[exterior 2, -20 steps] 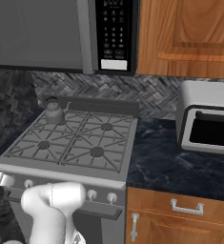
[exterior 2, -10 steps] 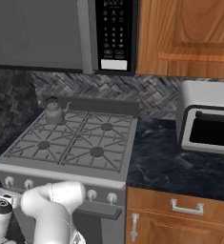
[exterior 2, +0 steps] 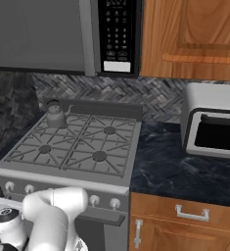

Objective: Turn on the rear left burner of the stove.

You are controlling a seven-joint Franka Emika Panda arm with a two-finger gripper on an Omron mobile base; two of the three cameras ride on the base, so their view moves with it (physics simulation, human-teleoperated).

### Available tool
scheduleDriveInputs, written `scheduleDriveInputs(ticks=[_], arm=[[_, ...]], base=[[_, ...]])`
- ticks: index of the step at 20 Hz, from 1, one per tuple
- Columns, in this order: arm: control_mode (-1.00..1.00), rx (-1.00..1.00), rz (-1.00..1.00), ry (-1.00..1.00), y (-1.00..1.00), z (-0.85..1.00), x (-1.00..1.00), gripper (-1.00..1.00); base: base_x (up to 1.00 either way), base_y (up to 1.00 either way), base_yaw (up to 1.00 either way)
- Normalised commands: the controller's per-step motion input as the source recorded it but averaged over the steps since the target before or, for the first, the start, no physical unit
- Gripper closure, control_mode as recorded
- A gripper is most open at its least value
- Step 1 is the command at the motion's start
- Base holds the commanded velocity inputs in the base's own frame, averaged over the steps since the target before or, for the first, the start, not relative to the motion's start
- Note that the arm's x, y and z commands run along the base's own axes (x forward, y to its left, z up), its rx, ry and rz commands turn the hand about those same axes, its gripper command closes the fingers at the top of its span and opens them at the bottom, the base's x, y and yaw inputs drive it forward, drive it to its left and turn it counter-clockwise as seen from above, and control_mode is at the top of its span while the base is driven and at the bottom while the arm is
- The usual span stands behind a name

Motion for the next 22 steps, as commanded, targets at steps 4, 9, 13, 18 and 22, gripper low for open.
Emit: scheduleDriveInputs(ticks=[4,9,13,18,22], arm=[[-1.00,0.00,0.00,-0.02,0.00,0.00,0.02,-1.00],[-1.00,0.00,0.00,0.00,0.00,0.00,0.06,-1.00],[-1.00,0.00,-0.01,0.00,0.00,0.00,0.34,-1.00],[-1.00,0.00,-0.01,0.00,-0.01,0.00,0.27,-1.00],[-1.00,0.00,0.00,0.00,0.00,-0.11,0.25,-1.00]], base=[[0.00,0.00,0.00],[0.00,0.00,0.00],[0.00,0.00,0.00],[0.00,0.00,0.00],[0.00,0.00,0.00]])
